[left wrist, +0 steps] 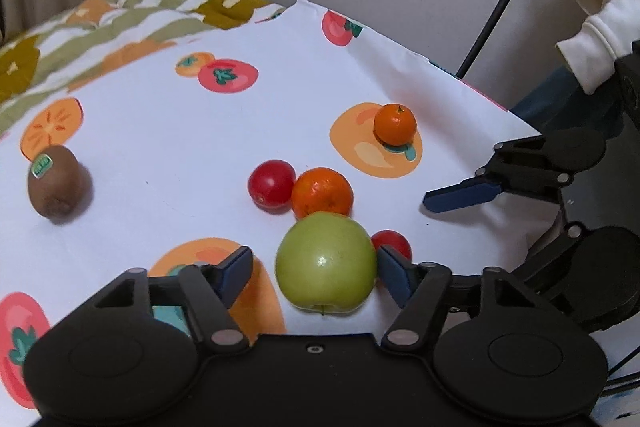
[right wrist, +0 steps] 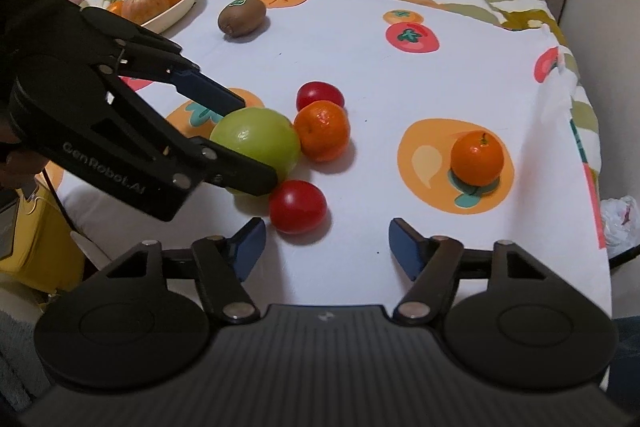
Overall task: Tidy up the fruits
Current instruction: 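Grasp the second green apple with the left tool while the right tool grasps a red tomato, then carry the green apple and red tomato over the plate with both tools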
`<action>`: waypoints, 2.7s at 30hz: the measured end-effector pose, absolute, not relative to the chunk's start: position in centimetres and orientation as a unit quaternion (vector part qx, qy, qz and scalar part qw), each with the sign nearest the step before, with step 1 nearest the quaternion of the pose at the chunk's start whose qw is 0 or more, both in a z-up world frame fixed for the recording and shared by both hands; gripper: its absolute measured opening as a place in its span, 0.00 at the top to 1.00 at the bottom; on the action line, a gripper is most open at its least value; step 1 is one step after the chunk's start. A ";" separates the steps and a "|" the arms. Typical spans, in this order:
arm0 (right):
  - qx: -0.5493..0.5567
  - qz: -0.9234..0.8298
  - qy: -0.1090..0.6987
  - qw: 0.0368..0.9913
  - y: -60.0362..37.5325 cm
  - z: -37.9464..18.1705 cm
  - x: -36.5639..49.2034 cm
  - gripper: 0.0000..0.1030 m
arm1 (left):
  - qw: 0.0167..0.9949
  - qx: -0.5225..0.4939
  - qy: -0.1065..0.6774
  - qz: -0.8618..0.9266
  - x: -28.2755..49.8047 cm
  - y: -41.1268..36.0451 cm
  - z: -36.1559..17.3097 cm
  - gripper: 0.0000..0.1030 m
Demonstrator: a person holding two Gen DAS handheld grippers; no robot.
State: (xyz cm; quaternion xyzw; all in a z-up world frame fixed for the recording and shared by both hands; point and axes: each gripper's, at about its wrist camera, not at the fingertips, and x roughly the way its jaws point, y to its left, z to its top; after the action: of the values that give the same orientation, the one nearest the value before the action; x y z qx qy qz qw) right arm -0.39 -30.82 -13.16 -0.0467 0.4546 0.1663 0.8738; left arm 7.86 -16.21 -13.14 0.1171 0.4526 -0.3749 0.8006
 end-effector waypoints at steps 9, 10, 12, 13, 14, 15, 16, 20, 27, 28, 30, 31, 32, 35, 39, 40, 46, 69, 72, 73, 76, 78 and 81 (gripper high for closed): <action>-0.045 0.187 0.454 0.870 -30.3 -13.5 0.2 0.30 | 0.793 0.099 0.464 -0.382 8.0 -16.1 -13.1 0.42; -0.045 0.188 0.454 0.869 -30.2 -13.5 0.2 0.32 | 0.793 0.099 0.465 -0.381 7.9 -16.1 -13.1 0.42; -0.047 0.191 0.454 0.869 -30.1 -13.5 0.3 0.34 | 0.794 0.100 0.465 -0.378 7.8 -16.0 -13.0 0.42; -0.048 0.193 0.454 0.869 -30.0 -13.5 0.3 0.36 | 0.795 0.101 0.464 -0.376 7.8 -15.9 -13.0 0.42; -0.048 0.194 0.453 0.869 -29.9 -13.6 0.4 0.36 | 0.796 0.101 0.464 -0.374 7.8 -15.8 -12.9 0.42; -0.048 0.195 0.453 0.869 -29.9 -13.6 0.4 0.37 | 0.797 0.102 0.464 -0.372 7.7 -15.6 -12.9 0.42; -0.049 0.196 0.452 0.869 -29.8 -13.6 0.5 0.38 | 0.798 0.102 0.465 -0.370 7.7 -15.4 -12.9 0.42; -0.052 0.199 0.451 0.869 -29.5 -13.6 0.6 0.48 | 0.803 0.101 0.466 -0.359 7.8 -14.6 -12.8 0.42; -0.057 0.206 0.450 0.867 -28.8 -13.6 1.2 0.53 | 0.810 0.094 0.468 -0.340 8.0 -13.4 -12.7 0.42; -0.056 0.207 0.450 0.867 -28.7 -13.5 1.2 0.53 | 0.812 0.092 0.467 -0.337 8.1 -13.2 -12.6 0.42; -0.057 0.209 0.448 0.867 -28.5 -13.4 1.4 0.53 | 0.816 0.086 0.467 -0.330 8.2 -12.7 -12.4 0.42; -0.057 0.211 0.447 0.867 -28.3 -13.2 1.5 0.53 | 0.818 0.083 0.467 -0.327 8.2 -12.4 -12.3 0.42; -0.056 0.212 0.446 0.867 -28.2 -13.1 1.6 0.53 | 0.821 0.079 0.466 -0.322 8.2 -12.1 -12.1 0.42; -0.054 0.218 0.444 0.868 -27.6 -12.7 2.1 0.53 | 0.829 0.074 0.460 -0.309 8.3 -11.2 -11.5 0.42; -0.059 0.227 0.435 0.869 -26.5 -11.6 2.7 0.53 | 0.840 0.065 0.453 -0.292 8.5 -9.7 -10.3 0.42; -0.060 0.230 0.432 0.870 -26.2 -11.3 2.9 0.53 | 0.843 0.063 0.450 -0.287 8.5 -9.3 -10.0 0.42; -0.066 0.251 0.415 0.872 -23.9 -9.1 4.3 0.53 | 0.864 0.031 0.436 -0.251 8.8 -5.9 -7.8 0.42; -0.076 0.325 0.370 0.867 -9.9 -2.6 11.0 0.53 | 0.920 -0.050 0.379 -0.080 10.3 8.9 -1.9 0.42; -0.071 0.322 0.371 0.868 -8.4 -2.6 12.0 0.53 | 0.922 -0.039 0.380 -0.062 11.0 10.3 -2.4 0.42; -0.069 0.320 0.372 0.869 -7.9 -2.6 12.4 0.53 | 0.922 -0.035 0.383 -0.056 11.2 10.8 -2.7 0.42; -0.062 0.310 0.375 0.871 -6.6 -2.8 13.5 0.53 | 0.918 -0.022 0.393 -0.044 12.2 12.3 -3.8 0.42; -0.057 0.301 0.378 0.874 -5.7 -2.9 14.3 0.53 | 0.915 -0.013 0.402 -0.043 12.6 13.0 -4.7 0.42; -0.048 0.286 0.384 0.877 -4.6 -3.4 15.5 0.53 | 0.908 -0.003 0.417 -0.052 13.1 13.4 -6.2 0.42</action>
State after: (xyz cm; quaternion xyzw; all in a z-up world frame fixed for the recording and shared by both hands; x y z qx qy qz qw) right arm 15.48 -4.55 -3.35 -0.0484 0.3838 0.2862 0.8766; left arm 13.09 13.39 -6.20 -0.0032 0.4168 -0.0521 0.9075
